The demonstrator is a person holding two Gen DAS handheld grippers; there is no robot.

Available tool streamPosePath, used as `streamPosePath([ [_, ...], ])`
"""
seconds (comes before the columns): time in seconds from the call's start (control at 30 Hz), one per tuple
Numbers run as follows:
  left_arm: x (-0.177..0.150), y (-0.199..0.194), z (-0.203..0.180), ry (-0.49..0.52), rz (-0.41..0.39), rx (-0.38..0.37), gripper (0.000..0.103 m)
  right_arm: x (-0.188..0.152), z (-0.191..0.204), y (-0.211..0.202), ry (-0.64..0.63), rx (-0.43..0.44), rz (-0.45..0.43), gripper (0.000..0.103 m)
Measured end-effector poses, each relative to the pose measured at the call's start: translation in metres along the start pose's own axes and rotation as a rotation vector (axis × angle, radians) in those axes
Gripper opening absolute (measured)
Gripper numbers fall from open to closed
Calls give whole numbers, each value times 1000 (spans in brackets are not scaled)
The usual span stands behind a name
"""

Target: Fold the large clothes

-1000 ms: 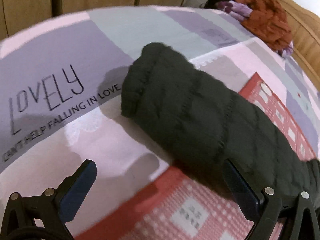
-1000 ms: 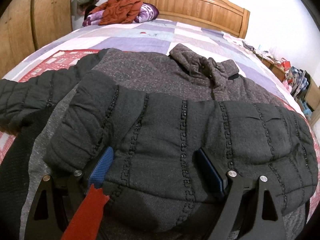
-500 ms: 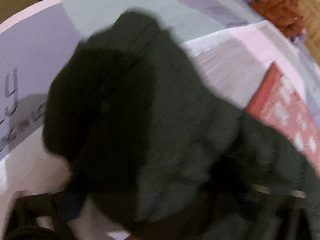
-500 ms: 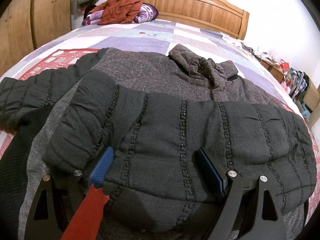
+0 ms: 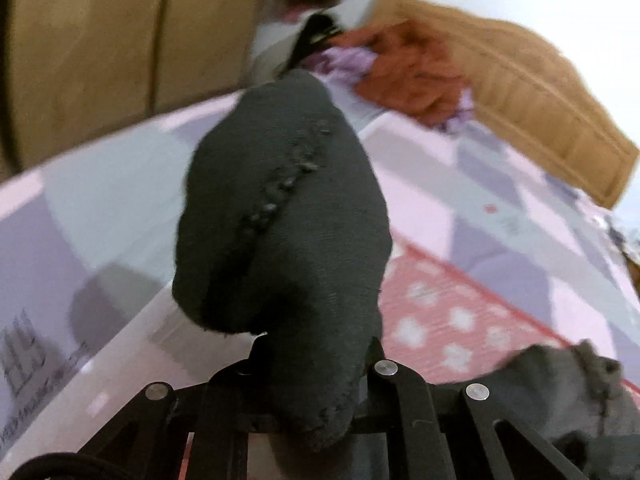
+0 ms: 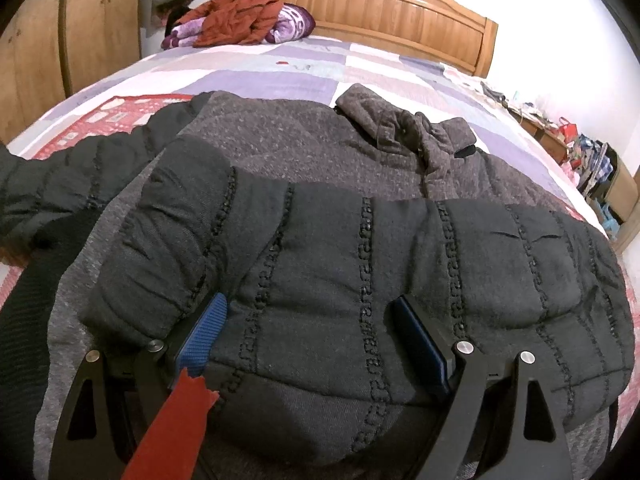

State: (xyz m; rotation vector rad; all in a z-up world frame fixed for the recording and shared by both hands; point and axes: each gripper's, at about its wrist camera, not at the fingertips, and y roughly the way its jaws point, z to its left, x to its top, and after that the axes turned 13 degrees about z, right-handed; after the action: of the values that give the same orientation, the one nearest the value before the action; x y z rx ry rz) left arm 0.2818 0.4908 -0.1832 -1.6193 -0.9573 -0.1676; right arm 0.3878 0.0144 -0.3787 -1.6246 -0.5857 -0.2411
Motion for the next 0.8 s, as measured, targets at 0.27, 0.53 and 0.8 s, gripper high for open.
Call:
streamPosePath([
  [0.27,13,-62,-150,271,-65,-171,12,17,-2,-2,-29,10,99,88],
  [0.53,-19,-65,-308,494,-15,-311,12,-8,-40,-68,-41,130,26,88],
  [0.8,-128,-15,-441,655,145,-375,12,-117,-117,-135,41,183,25,88],
])
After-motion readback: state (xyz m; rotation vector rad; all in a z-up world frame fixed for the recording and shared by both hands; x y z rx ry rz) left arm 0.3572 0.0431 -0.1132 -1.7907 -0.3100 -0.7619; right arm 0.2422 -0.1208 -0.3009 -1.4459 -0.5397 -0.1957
